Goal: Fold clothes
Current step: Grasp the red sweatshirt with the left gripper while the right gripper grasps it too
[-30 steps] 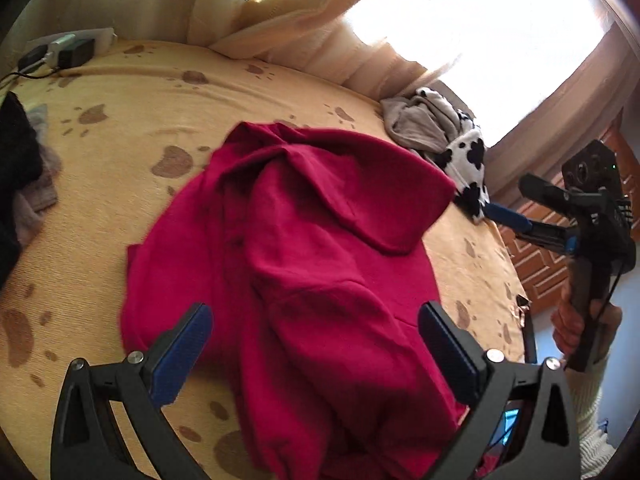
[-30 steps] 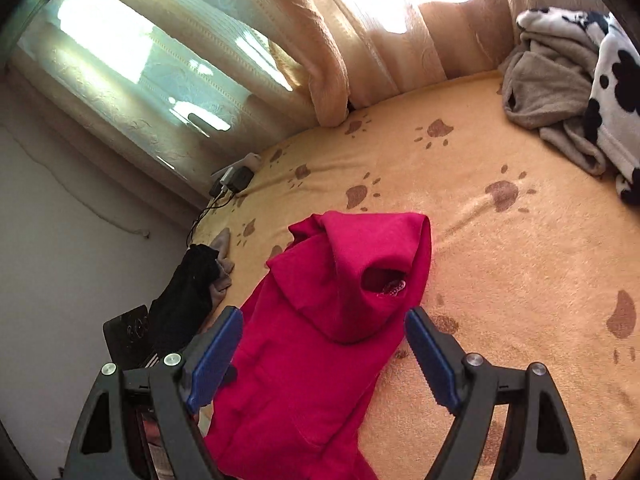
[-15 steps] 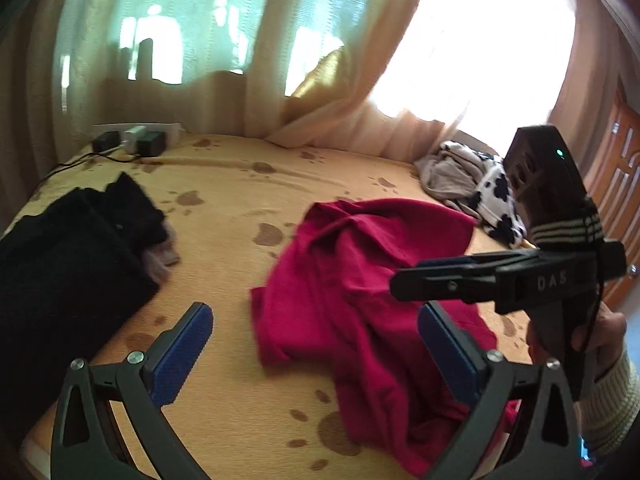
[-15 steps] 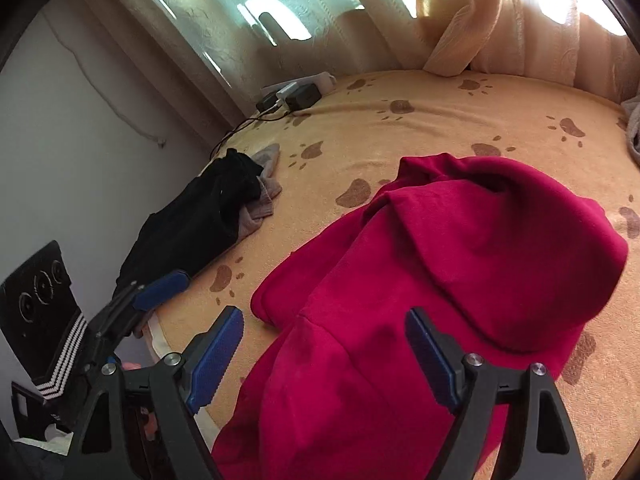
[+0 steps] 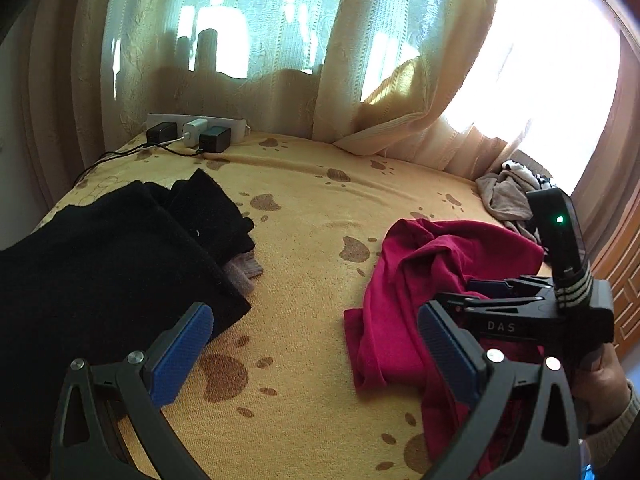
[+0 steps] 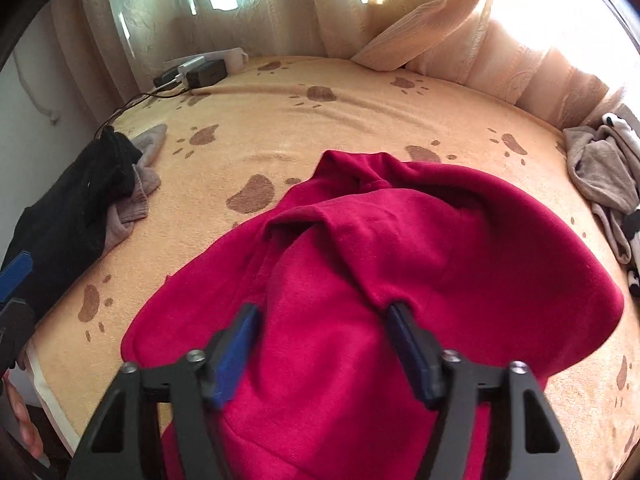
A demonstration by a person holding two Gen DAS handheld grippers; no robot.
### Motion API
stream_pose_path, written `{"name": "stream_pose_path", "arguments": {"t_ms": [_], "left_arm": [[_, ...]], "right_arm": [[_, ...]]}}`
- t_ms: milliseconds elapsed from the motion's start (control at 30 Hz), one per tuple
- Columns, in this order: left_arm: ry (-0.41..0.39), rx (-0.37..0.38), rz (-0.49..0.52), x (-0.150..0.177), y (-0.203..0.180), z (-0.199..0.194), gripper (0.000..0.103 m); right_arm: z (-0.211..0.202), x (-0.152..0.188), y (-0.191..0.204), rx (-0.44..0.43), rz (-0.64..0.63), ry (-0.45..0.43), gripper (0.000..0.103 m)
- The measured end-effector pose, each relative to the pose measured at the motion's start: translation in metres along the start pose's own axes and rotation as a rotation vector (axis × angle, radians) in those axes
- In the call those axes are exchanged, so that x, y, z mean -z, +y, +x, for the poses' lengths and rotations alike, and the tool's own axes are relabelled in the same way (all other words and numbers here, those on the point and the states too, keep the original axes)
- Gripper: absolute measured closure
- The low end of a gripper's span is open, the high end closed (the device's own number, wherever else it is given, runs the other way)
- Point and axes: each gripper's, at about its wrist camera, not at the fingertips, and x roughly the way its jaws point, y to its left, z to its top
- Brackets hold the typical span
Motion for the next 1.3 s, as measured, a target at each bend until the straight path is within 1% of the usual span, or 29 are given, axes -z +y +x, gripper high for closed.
{"name": "stream_pose_path", "arguments": {"t_ms": [33, 67, 133, 200, 233, 333, 367, 500, 533, 600, 667, 700, 733, 767, 800, 833, 867, 900, 967, 1033, 1100, 1167, 1200, 1233, 1267, 1300], "left_arm": [[-0.008, -0.003, 0.018, -0.002, -0.003, 0.002, 0.000], [-0.017, -0.006, 0.036, -0.004, -0.005, 0.003, 0.000], [-0.032, -0.005, 0.073, -0.008, -0.011, 0.007, 0.000], [-0.044, 0.013, 0.116, -0.011, -0.018, 0.011, 0.000], [-0.050, 0.023, 0.137, -0.013, -0.021, 0.013, 0.000], [-0.068, 0.051, 0.201, -0.018, -0.032, 0.018, 0.000], [-0.072, 0.054, 0.245, -0.018, -0.039, 0.022, 0.000], [-0.056, 0.043, 0.507, -0.018, -0.079, 0.045, 0.000], [-0.045, 0.062, 0.568, -0.017, -0.090, 0.051, 0.000], [-0.015, 0.130, 0.685, -0.016, -0.112, 0.061, 0.000], [0.031, 0.205, 0.797, -0.013, -0.132, 0.072, 0.000], [0.057, 0.226, 0.848, -0.011, -0.142, 0.079, 0.000], [0.084, 0.247, 0.898, -0.009, -0.151, 0.085, 0.001], [0.115, 0.258, 0.932, -0.009, -0.157, 0.092, 0.004], [0.150, 0.260, 0.949, -0.009, -0.161, 0.101, 0.015], [0.170, 0.265, 0.961, -0.010, -0.163, 0.107, 0.032], [0.175, 0.273, 0.970, -0.011, -0.162, 0.109, 0.041], [0.181, 0.281, 0.978, -0.012, -0.161, 0.111, 0.046], [0.192, 0.297, 0.994, -0.014, -0.160, 0.116, 0.050], [0.203, 0.313, 1.011, -0.016, -0.158, 0.121, 0.060], [0.215, 0.329, 1.028, -0.018, -0.157, 0.126, 0.064], [0.226, 0.345, 1.044, -0.021, -0.155, 0.131, 0.065], [0.232, 0.353, 1.052, -0.022, -0.154, 0.133, 0.065], [0.237, 0.361, 1.060, -0.023, -0.154, 0.136, 0.065], [0.243, 0.369, 1.069, -0.024, -0.153, 0.138, 0.065], [0.249, 0.377, 1.077, -0.025, -0.152, 0.140, 0.065]], "right_arm": [[0.002, 0.000, -0.001, 0.018, 0.004, 0.000, 0.054], [0.003, 0.000, -0.003, 0.033, 0.009, -0.003, 0.059], [-0.003, 0.005, -0.011, 0.047, 0.022, -0.020, 0.081], [-0.010, 0.010, -0.019, 0.065, 0.030, -0.039, 0.089], [-0.015, 0.015, -0.023, 0.081, 0.024, -0.051, 0.091], [-0.036, 0.036, -0.043, 0.116, 0.035, -0.092, 0.092], [-0.043, 0.043, -0.053, 0.122, 0.048, -0.105, 0.092], [-0.073, 0.071, -0.088, 0.123, 0.142, -0.138, 0.092], [-0.080, 0.078, -0.095, 0.128, 0.159, -0.147, 0.092], [-0.090, 0.087, -0.102, 0.141, 0.172, -0.164, 0.092], [-0.095, 0.092, -0.105, 0.148, 0.175, -0.179, 0.092], [-0.097, 0.094, -0.107, 0.143, 0.178, -0.184, 0.092], [-0.097, 0.095, -0.109, 0.121, 0.185, -0.185, 0.092], [-0.097, 0.095, -0.110, 0.093, 0.195, -0.189, 0.092], [-0.097, 0.095, -0.111, 0.066, 0.204, -0.193, 0.092], [-0.098, 0.096, -0.112, 0.038, 0.213, -0.197, 0.092], [-0.098, 0.096, -0.113, 0.011, 0.222, -0.201, 0.092], [-0.098, 0.096, -0.114, -0.017, 0.232, -0.205, 0.091], [-0.103, 0.095, -0.115, -0.058, 0.252, -0.226, 0.091], [-0.110, 0.090, -0.115, -0.101, 0.264, -0.254, 0.091], [-0.116, 0.081, -0.110, -0.150, 0.266, -0.276, 0.091], [-0.116, 0.070, -0.101, -0.168, 0.246, -0.281, 0.086], [-0.115, 0.064, -0.096, -0.170, 0.231, -0.280, 0.076], [-0.114, 0.058, -0.090, -0.172, 0.216, -0.279, 0.054], [-0.113, 0.052, -0.085, -0.171, 0.200, -0.277, 0.039], [-0.110, 0.048, -0.080, -0.164, 0.180, -0.275, 0.021]]}}
